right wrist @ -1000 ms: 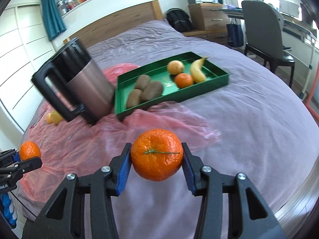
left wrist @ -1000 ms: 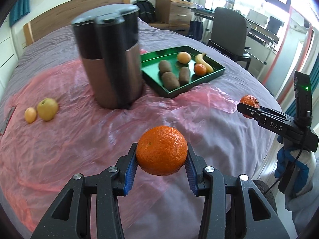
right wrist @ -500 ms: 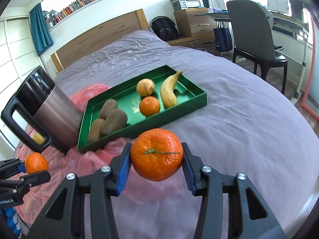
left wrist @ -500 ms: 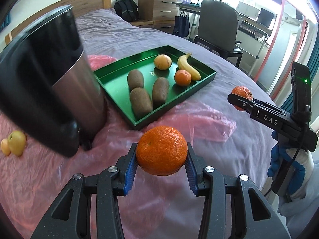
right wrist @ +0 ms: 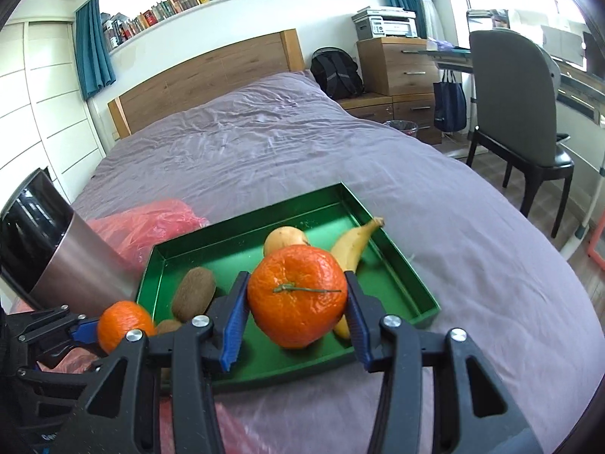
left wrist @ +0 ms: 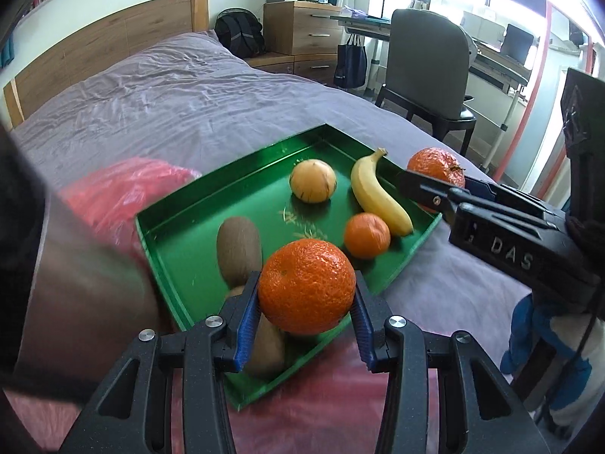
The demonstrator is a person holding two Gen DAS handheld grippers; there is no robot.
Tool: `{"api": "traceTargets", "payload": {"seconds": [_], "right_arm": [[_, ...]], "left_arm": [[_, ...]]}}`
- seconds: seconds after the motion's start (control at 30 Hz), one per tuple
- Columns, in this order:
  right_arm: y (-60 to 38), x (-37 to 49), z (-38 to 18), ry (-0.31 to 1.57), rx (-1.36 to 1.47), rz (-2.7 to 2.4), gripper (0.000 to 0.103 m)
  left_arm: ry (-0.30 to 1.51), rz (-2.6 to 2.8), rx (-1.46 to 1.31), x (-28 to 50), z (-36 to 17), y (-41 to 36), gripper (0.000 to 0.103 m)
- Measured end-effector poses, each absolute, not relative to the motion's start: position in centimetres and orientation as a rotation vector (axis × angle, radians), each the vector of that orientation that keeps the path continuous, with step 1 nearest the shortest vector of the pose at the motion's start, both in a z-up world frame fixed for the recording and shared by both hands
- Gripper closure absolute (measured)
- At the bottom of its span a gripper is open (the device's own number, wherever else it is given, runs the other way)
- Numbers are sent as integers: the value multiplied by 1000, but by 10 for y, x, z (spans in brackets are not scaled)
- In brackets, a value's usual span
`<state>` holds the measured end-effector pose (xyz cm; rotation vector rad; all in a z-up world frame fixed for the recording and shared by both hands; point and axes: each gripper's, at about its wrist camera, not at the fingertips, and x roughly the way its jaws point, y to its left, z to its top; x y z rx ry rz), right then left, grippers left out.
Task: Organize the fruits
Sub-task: 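Carry both mandarins past the kettle toward the green tray with both tools, then lower and open both tools to set the mandarins in the tray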
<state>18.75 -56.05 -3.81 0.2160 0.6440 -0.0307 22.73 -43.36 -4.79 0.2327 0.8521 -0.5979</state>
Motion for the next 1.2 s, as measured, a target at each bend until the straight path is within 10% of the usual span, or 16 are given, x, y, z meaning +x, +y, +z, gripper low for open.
{"api": "traceTargets", "payload": {"seconds": [1.2], "right_arm": [[-552,252,-89,743,140,-26,17]], "left_arm": [[896,-530,255,267,-92,-454,63]]}}
